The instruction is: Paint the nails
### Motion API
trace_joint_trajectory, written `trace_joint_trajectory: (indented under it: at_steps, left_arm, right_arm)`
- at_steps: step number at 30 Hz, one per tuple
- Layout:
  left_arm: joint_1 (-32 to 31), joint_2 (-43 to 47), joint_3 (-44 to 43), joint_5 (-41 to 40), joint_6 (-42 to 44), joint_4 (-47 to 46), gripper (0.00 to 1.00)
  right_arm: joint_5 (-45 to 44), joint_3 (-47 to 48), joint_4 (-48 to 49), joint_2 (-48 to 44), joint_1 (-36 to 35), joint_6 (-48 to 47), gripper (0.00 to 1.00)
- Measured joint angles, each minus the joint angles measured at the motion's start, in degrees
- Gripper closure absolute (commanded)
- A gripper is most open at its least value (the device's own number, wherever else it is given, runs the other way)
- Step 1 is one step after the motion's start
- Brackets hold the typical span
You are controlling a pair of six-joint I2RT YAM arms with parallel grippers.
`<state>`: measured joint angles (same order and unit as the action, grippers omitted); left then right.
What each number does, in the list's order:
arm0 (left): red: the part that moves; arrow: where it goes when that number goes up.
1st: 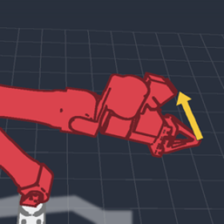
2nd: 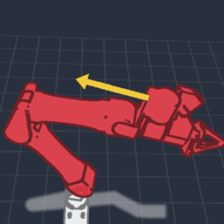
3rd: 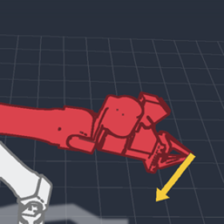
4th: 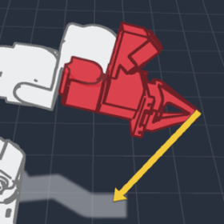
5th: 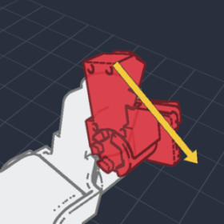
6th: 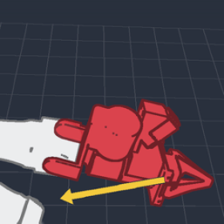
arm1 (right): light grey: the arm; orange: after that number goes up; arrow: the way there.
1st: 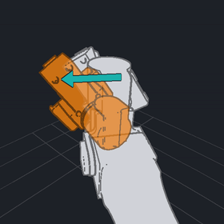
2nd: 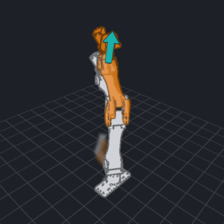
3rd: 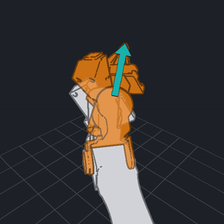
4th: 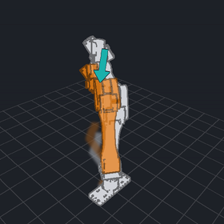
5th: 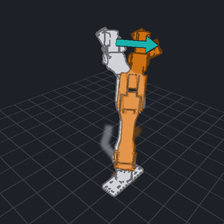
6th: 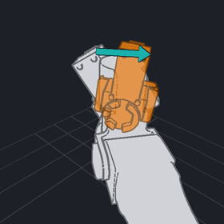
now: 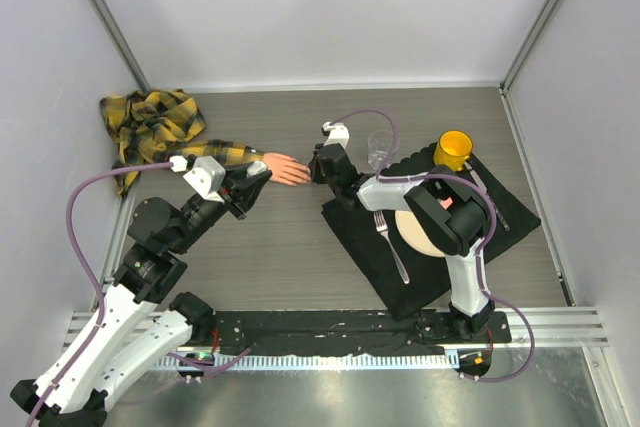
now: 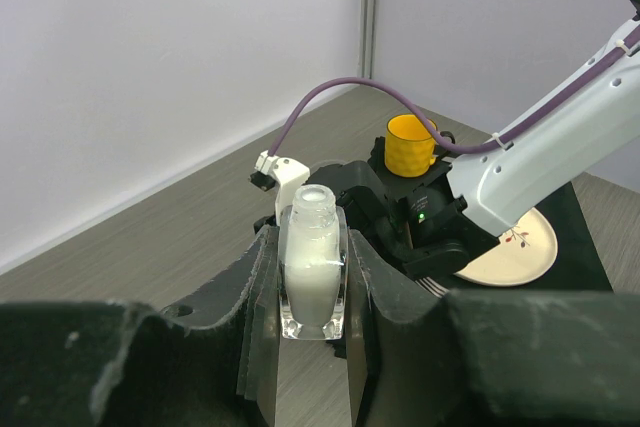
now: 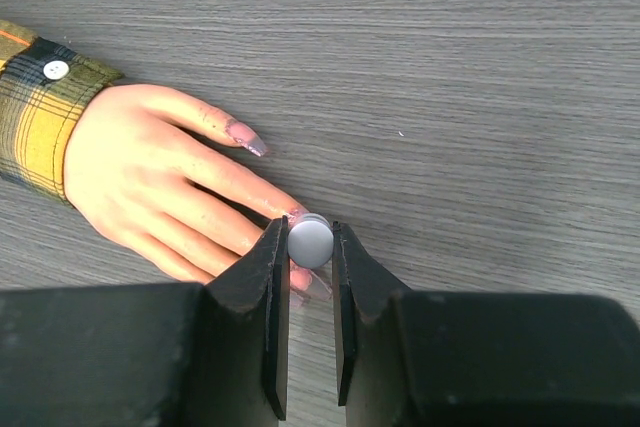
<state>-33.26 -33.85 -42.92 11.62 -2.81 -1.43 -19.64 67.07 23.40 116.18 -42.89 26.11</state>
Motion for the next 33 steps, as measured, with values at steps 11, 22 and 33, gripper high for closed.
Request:
trace_joint_trajectory:
  at_steps: [11,22,33]
  left_arm:
    - [0.00,0.00,0.00,0.00,0.00,0.00,1.00]
    - [0.00,0.00,0.00,0.02,0.00,0.00,1.00]
    - [0.00,0.00,0.00,0.02,-0.02,0.00,1.00]
  right_arm:
    - [-0.07,0.02,-0.76,0.02,0.15,0.02,1.00]
    - [-0.26,0.02,-0.85,0.02,0.39,0.04,1.00]
    - [-0.42,0.02,-1.22,0.02,0.52,0.04,0.99]
